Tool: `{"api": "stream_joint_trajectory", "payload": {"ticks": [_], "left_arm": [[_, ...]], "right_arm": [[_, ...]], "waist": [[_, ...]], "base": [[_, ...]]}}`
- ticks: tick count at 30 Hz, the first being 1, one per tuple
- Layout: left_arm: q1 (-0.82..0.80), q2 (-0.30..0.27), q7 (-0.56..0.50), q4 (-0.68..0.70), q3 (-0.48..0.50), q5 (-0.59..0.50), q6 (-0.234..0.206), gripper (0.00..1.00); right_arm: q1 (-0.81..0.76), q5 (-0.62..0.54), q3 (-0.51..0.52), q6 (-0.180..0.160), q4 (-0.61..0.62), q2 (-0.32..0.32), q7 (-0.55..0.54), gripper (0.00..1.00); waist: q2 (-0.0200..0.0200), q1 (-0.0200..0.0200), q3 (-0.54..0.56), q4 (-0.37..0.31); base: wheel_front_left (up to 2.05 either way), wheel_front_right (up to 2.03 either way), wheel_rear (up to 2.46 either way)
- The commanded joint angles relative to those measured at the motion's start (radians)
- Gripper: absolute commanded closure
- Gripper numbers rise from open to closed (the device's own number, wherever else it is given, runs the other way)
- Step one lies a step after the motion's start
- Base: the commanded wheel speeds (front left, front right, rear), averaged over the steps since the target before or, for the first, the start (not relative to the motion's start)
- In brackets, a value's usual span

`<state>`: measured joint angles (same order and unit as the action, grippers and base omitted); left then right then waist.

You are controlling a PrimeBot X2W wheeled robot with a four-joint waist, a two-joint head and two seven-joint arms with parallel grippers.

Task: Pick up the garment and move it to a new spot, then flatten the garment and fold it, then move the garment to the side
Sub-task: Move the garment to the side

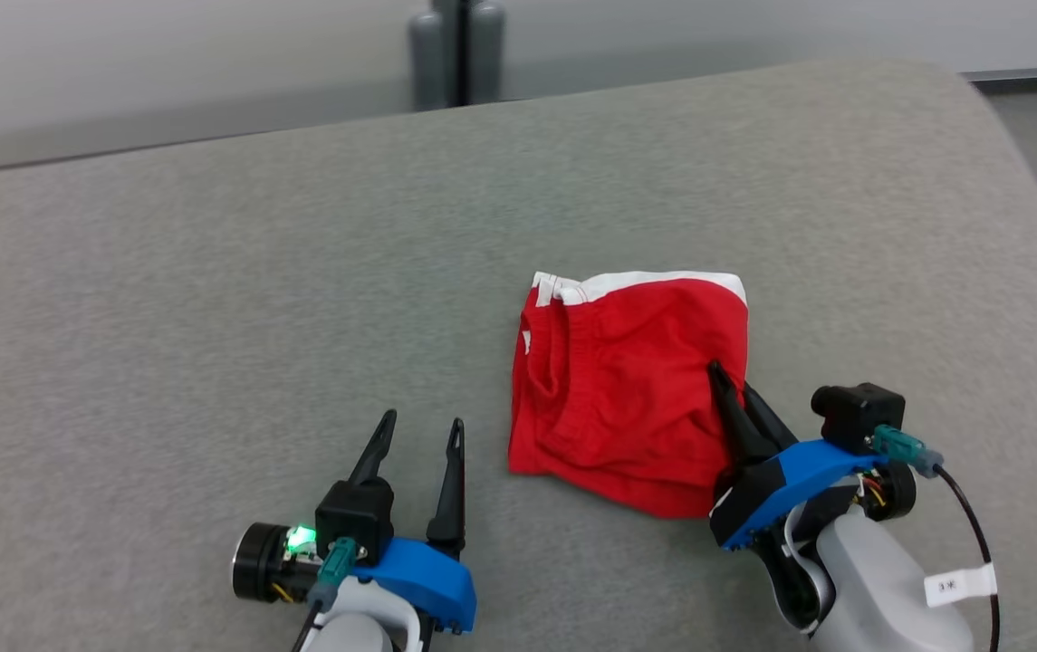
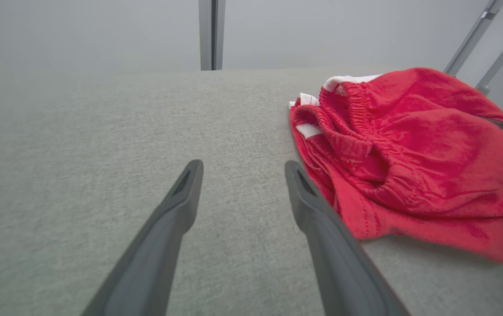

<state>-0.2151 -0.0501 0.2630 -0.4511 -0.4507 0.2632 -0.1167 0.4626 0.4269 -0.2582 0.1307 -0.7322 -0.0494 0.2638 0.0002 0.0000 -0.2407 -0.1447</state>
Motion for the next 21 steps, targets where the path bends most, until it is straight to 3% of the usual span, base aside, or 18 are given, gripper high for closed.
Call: {"api": "stream_joint_trajectory", "payload": {"ticks": [1,6,11,16,21], "left_arm": [[-0.019,0.0,0.002,-0.006,-0.006,0.0,0.002,0.0],[-0.041,-0.001,0.003,-0.016,-0.006,0.001,0.005,0.0],[-0.059,-0.001,0.002,-0.037,-0.016,-0.009,0.011,0.0],[-0.066,-0.002,0.002,-0.057,-0.028,-0.02,0.021,0.0],[-0.09,-0.001,0.002,-0.074,-0.036,-0.035,0.024,0.0]], "right_arm": [[-0.017,0.01,0.003,0.0,0.002,-0.003,0.001,1.0],[-0.023,0.015,-0.006,0.0,0.009,-0.003,0.001,1.0],[-0.023,-0.005,0.014,0.0,-0.002,-0.003,0.001,1.0],[0.014,-0.054,0.032,0.0,-0.015,-0.024,0.001,1.0],[0.092,-0.131,0.03,0.0,-0.069,-0.114,0.001,1.0]], "waist": [[-0.0002,0.0,0.063,-0.111],[-0.0002,0.0,0.04,-0.224],[-0.0002,0.0,0.016,-0.275],[-0.0002,0.0,-0.005,-0.266],[-0.0002,0.0,-0.039,-0.196]], "base": [[0.0,0.0,0.0],[0.0,0.0,0.0],[0.0,0.0,0.0],[0.0,0.0,0.0],[0.0,0.0,0.0]]}}
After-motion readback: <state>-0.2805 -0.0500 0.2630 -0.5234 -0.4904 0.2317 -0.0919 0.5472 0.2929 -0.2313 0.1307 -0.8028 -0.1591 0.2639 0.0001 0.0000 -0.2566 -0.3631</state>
